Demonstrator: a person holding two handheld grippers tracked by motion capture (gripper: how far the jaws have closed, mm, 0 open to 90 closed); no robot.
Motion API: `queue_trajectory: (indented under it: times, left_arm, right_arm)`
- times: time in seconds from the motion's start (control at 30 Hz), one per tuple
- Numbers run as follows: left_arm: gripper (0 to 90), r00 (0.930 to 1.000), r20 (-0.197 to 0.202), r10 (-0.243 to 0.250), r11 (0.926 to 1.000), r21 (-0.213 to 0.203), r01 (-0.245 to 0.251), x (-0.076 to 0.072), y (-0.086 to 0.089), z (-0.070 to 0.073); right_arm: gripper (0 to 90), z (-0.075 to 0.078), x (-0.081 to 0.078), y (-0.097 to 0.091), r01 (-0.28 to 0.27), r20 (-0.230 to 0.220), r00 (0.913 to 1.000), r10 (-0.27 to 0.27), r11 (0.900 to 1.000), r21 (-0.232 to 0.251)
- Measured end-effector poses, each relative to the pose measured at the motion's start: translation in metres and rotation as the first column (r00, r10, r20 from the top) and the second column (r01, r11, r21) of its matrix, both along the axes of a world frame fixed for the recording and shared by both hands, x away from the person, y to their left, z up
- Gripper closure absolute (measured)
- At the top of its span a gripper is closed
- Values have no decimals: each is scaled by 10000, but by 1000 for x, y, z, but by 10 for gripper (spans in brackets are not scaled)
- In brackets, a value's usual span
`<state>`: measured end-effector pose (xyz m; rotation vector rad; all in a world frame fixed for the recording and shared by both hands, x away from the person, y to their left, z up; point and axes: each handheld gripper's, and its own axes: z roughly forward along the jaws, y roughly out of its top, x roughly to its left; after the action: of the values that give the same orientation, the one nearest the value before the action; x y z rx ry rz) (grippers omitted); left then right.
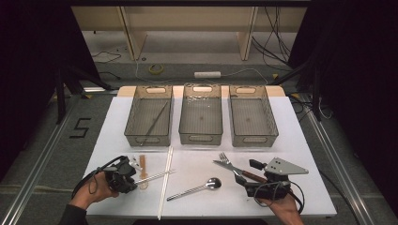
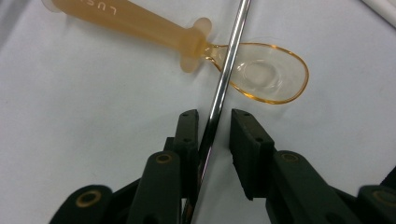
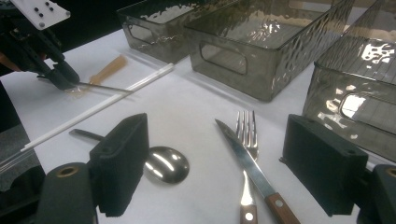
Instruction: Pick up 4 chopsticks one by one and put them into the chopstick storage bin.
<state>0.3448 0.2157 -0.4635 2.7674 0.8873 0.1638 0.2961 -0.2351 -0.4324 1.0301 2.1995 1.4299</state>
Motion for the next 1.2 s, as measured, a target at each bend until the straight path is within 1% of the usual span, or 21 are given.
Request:
queue_trajectory:
  times: [0.17,0.3,0.33,0.43,0.53,0.63,0.67,1.0,1.13,1.2]
  left_arm:
    - [756,9999,-39,-164,9999,18,164,0,0,0]
    - [775,9997,43,-256,9997,-14,256,-1,-1,0]
    - [780,9992,47,-387,9992,54,387,0,-1,0]
    - [800,9989,57,-456,9990,24,456,-2,-1,0]
    - [816,9976,38,-690,9976,70,690,-2,-1,0]
    - [830,9971,110,-757,9971,56,756,-2,-2,-1]
    - [832,9961,106,-871,9961,135,869,-2,-2,0]
    - [845,9957,309,-876,9962,38,876,-3,-1,1]
    - [846,9958,397,-820,9966,-77,824,-3,-2,4]
    - [846,9962,421,-757,9967,-251,768,-4,-2,6]
  right_arm:
    - [238,0,0,0,-6,-5,10000,6,10000,2]
    - [238,0,0,0,-10,-7,10000,10,10000,1]
    - [238,0,0,0,-9,-4,10000,9,10000,2]
    - [238,0,0,0,-14,-4,10000,14,10000,-2]
    - [238,0,0,0,-12,-6,10000,12,10000,-7]
    - [238,0,0,0,-17,-4,10000,17,10000,-4]
    - [238,0,0,0,-19,-4,10000,19,10000,-13]
    - [238,0,0,0,-13,-23,10000,13,10000,-14]
    - [238,0,0,0,-16,-10,10000,16,10000,-9]
    - [238,0,0,0,-19,-10,10000,19,10000,-16]
